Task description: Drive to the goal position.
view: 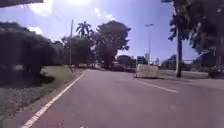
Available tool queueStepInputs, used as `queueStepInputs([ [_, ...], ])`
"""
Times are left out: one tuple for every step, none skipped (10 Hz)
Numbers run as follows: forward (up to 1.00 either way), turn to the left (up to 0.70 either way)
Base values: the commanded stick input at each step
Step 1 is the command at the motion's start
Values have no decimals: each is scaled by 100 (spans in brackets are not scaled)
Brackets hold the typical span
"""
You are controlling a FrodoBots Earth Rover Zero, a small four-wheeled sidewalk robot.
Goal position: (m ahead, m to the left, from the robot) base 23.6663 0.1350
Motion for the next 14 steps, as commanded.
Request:
queueStepInputs([
  [70, 0],
  [70, 0],
  [70, 0],
  [70, 0],
  [70, 0],
  [70, 0],
  [70, 0],
  [70, 0],
  [70, 0],
  [70, 0],
  [70, -6],
  [70, -30],
  [70, -35],
  [70, -14],
])
